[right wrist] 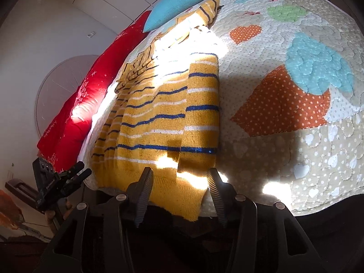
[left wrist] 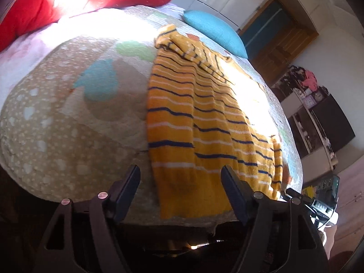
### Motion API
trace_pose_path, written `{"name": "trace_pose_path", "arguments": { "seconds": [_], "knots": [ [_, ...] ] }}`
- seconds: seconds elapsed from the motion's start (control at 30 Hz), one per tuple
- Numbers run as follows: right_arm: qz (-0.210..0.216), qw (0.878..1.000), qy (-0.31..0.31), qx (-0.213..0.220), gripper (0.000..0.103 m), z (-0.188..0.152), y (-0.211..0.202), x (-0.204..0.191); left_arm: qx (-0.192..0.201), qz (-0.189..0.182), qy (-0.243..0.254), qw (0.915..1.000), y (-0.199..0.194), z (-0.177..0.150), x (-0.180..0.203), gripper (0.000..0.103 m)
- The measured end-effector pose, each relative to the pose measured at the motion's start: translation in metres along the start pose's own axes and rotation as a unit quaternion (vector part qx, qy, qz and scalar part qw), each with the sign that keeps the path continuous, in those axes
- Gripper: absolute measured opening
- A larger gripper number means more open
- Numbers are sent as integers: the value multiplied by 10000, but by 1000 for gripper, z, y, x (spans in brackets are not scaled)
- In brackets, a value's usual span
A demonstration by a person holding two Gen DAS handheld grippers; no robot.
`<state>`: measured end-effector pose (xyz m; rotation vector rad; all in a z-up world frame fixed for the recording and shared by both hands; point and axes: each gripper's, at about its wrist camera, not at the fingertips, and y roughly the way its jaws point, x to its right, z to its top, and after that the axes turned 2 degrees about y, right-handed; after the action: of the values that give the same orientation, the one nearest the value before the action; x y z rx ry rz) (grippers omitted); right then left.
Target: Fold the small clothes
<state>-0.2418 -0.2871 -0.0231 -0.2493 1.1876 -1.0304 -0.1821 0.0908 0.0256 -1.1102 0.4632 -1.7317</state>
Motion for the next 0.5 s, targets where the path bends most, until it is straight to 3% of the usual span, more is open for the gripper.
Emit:
{"name": "trace_pose_path", "arguments": {
  "seconds": [0.13, 0.17, 0.2, 0.23, 0.3, 0.33, 0.5],
  "knots": [
    [-186, 9997, -84, -92, 56, 2, 18, -6, -367, 45, 216, 9991, 32, -6, 19, 75],
    [-215, 9997, -92, -123, 56, 1, 22, -6, -400, 146, 244, 9988, 36, -7, 20, 59],
    [-247, 9995, -98, -170, 49, 0, 27, -5, -426, 287, 300, 9982, 37, -7, 21, 43],
    [-259, 9994, -93, -211, 29, -1, 29, -4, -455, 405, 347, 9975, 38, -7, 20, 14],
    [-167, 9993, -67, -331, 12, -3, 33, -2, -441, 101, 83, 9989, 31, -5, 8, 9],
    [-99, 9994, -31, -322, 9, -3, 32, 0, -422, -53, -80, 9991, 26, -3, 3, 9],
    [280, 9995, -132, -26, 6, 14, 11, -15, -105, -277, -28, 9996, 2, 18, 12, 9]
  ]
}}
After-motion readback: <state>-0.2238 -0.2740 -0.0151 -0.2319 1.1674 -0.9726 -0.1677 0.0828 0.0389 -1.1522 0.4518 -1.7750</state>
